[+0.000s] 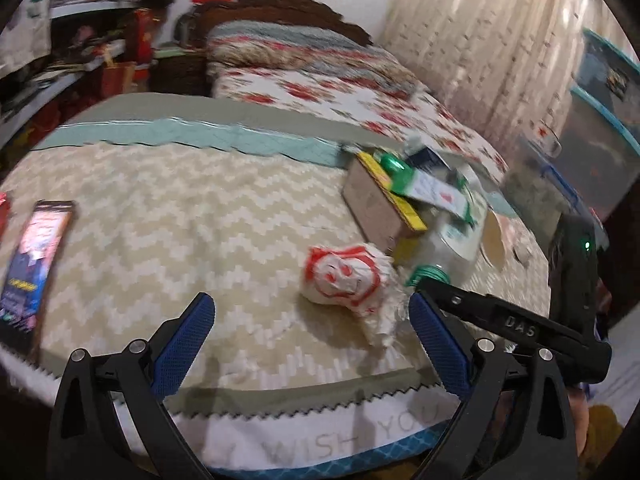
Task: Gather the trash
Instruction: 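Grasp the clear water bottle with the right tool while the left tool grasps the red-white bag, then carry both items to the tan wastebasket and open both tools to drop them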
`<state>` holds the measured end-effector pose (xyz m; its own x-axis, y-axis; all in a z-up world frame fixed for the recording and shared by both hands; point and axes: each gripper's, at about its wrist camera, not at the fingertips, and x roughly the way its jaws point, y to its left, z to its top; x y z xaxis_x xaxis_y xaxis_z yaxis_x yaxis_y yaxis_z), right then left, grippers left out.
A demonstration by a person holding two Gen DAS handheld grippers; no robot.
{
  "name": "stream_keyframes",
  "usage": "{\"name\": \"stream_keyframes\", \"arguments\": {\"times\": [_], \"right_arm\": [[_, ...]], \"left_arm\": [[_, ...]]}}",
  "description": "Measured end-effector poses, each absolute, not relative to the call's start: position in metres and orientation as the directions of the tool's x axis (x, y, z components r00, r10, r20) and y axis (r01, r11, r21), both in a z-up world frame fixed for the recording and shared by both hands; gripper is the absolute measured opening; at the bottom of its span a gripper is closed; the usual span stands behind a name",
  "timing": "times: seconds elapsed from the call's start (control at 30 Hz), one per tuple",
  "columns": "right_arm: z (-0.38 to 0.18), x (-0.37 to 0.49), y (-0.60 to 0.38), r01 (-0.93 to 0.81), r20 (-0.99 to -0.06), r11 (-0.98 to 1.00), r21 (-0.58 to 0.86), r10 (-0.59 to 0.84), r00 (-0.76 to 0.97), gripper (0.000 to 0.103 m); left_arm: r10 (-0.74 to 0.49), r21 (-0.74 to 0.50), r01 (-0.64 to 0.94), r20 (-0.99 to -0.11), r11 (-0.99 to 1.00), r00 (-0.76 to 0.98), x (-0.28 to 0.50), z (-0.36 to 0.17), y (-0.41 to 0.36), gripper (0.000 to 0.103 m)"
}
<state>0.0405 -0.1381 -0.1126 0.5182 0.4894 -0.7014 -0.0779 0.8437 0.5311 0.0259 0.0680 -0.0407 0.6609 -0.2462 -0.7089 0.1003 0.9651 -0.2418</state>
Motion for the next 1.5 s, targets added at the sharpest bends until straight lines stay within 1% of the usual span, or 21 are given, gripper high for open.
{"name": "stream_keyframes", "arguments": {"times": [0.03,0.07,0.17,0.23,0.27,0.33,0.4,0.43,0.47,0.5,0.6,0.73,0.77,0.83,0.87,0.93,1.0,1.17,1.27,1.4,1.5], "right_arm": [[-0.111,0.037,-0.141,-0.090,-0.691,0.835,0.543,0.505,0.517,0.060],[-0.109,0.033,-0.146,-0.101,-0.680,0.826,0.554,0.519,0.517,0.049],[-0.099,0.015,-0.163,-0.102,-0.697,0.862,0.497,0.466,0.544,0.043],[-0.095,0.005,-0.177,-0.089,-0.707,0.882,0.463,0.428,0.564,0.044],[-0.091,0.000,-0.186,-0.076,-0.711,0.894,0.441,0.399,0.579,0.046],[-0.084,-0.009,-0.203,-0.043,-0.718,0.919,0.392,0.334,0.611,0.048],[-0.078,-0.015,-0.214,-0.021,-0.710,0.930,0.366,0.294,0.639,0.065],[-0.074,-0.017,-0.219,-0.007,-0.699,0.934,0.357,0.273,0.661,0.071],[-0.072,-0.019,-0.224,-0.002,-0.691,0.934,0.357,0.265,0.672,0.081],[-0.069,-0.018,-0.226,0.001,-0.681,0.933,0.359,0.261,0.684,0.084],[-0.073,-0.010,-0.223,0.003,-0.687,0.936,0.352,0.256,0.680,0.089],[-0.091,0.005,-0.218,0.038,-0.709,0.961,0.275,0.176,0.683,0.089],[-0.094,0.010,-0.218,0.041,-0.715,0.963,0.265,0.167,0.679,0.086],[-0.103,0.019,-0.216,0.020,-0.730,0.965,0.263,0.185,0.658,0.068],[-0.108,0.022,-0.213,0.001,-0.741,0.957,0.289,0.223,0.634,0.044],[-0.108,0.022,-0.217,-0.017,-0.735,0.930,0.368,0.303,0.606,0.043],[-0.104,0.017,-0.221,-0.048,-0.708,0.898,0.438,0.377,0.597,0.043],[-0.089,-0.011,-0.249,-0.083,-0.598,0.798,0.597,0.512,0.617,0.043],[-0.087,-0.028,-0.266,-0.070,-0.560,0.772,0.632,0.517,0.647,0.043],[-0.091,-0.045,-0.304,-0.003,-0.538,0.756,0.655,0.470,0.700,0.043],[-0.090,-0.064,-0.339,0.055,-0.505,0.730,0.681,0.414,0.757,0.043]], "left_arm": [[-0.269,-0.254,0.119,-0.719,0.960,0.641,0.032,-0.045,0.062,0.094],[-0.279,-0.260,0.124,-0.727,0.958,0.627,0.036,-0.048,0.059,0.094],[-0.320,-0.297,0.138,-0.743,0.945,0.588,0.050,-0.059,0.050,0.094],[-0.331,-0.307,0.143,-0.746,0.941,0.578,0.060,-0.063,0.043,0.093],[-0.327,-0.303,0.141,-0.750,0.943,0.576,0.062,-0.066,0.042,0.093],[-0.323,-0.302,0.135,-0.757,0.944,0.568,0.069,-0.069,0.038,0.085],[-0.321,-0.302,0.130,-0.768,0.945,0.554,0.072,-0.073,0.036,0.063],[-0.323,-0.303,0.129,-0.775,0.944,0.544,0.074,-0.076,0.036,0.061],[-0.325,-0.306,0.129,-0.775,0.943,0.542,0.074,-0.078,0.037,0.059],[-0.323,-0.306,0.126,-0.772,0.944,0.547,0.073,-0.078,0.038,0.057],[-0.321,-0.307,0.126,-0.756,0.944,0.570,0.069,-0.072,0.045,0.055],[-0.320,-0.302,0.139,-0.715,0.943,0.621,0.059,-0.054,0.057,0.055],[-0.323,-0.302,0.144,-0.708,0.942,0.628,0.058,-0.049,0.057,0.055],[-0.335,-0.299,0.169,-0.688,0.939,0.644,0.054,-0.038,0.054,0.055],[-0.342,-0.298,0.183,-0.680,0.937,0.649,0.053,-0.033,0.050,0.055],[-0.361,-0.295,0.214,-0.666,0.931,0.653,0.049,-0.024,0.044,0.055],[-0.376,-0.294,0.237,-0.659,0.926,0.652,0.047,-0.019,0.037,0.055],[-0.418,-0.290,0.300,-0.646,0.909,0.638,0.045,-0.010,0.014,0.055],[-0.440,-0.284,0.340,-0.659,0.897,0.610,0.049,-0.011,-0.008,0.055],[-0.471,-0.264,0.411,-0.678,0.873,0.564,0.056,-0.014,-0.049,0.055],[-0.515,-0.249,0.505,-0.696,0.826,0.500,0.067,-0.012,-0.107,0.055]]}}
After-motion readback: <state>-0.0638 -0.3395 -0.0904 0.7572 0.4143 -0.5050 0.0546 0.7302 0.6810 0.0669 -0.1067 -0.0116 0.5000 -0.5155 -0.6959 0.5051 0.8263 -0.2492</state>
